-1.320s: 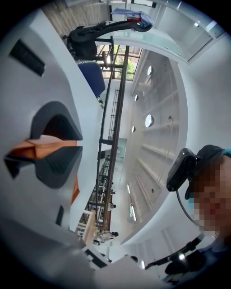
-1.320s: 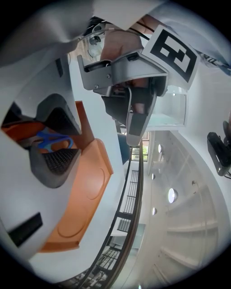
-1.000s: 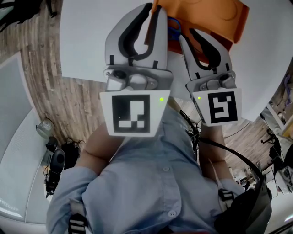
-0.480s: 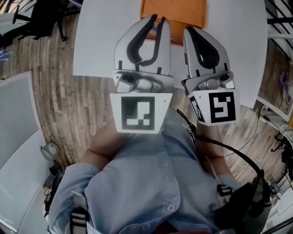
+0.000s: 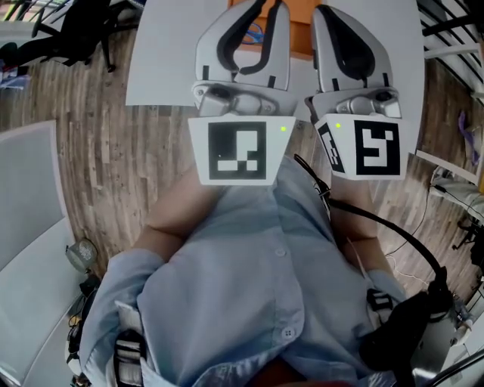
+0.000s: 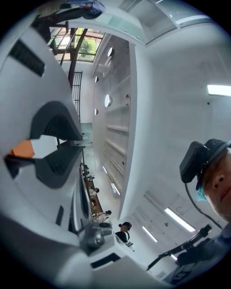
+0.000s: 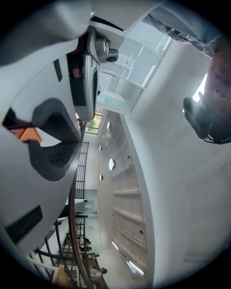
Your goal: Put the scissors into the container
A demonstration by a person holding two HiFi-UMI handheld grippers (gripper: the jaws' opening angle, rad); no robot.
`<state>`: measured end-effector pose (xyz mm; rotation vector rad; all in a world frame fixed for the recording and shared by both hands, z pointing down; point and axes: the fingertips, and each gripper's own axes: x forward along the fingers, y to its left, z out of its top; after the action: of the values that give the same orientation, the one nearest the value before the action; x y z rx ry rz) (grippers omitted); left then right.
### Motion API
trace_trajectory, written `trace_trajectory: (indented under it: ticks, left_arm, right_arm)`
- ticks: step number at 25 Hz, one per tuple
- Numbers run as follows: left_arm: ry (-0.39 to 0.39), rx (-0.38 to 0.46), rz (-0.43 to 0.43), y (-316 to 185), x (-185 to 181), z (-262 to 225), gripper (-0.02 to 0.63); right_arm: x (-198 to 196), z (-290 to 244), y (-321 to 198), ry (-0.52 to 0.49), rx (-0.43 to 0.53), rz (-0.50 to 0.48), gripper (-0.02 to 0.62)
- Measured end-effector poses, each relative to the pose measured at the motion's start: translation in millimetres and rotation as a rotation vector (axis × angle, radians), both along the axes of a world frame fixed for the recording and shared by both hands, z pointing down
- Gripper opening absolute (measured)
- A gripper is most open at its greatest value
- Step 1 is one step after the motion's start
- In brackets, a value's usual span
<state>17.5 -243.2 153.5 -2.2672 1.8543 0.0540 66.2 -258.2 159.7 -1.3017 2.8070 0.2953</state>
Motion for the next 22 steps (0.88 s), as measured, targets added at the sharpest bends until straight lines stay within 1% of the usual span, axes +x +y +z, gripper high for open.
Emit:
trace_trajectory:
  ticks: [3,8,13,22]
  left_arm:
    - [0.013,0.009,-0.005,2,1,-4,0.044]
    - [0.004,0.023,-0.018,5,0,-7,0.044]
    - [-0.013,0.018,-0.016,4,0,-8,0.044]
    - [-0.01,0.016,-0.018,1,4,-6,0.044]
  right_arm:
    - [2,-7,4,0.002,0.019,0.004,0.011]
    - [1,-11,10,0.01,0.041,0.004,0.011]
    - [0,-15,10,-0.007,0.043,-0.004,0.011]
    - [3,-12,7,-0.013,0.037,-0.006,0.011]
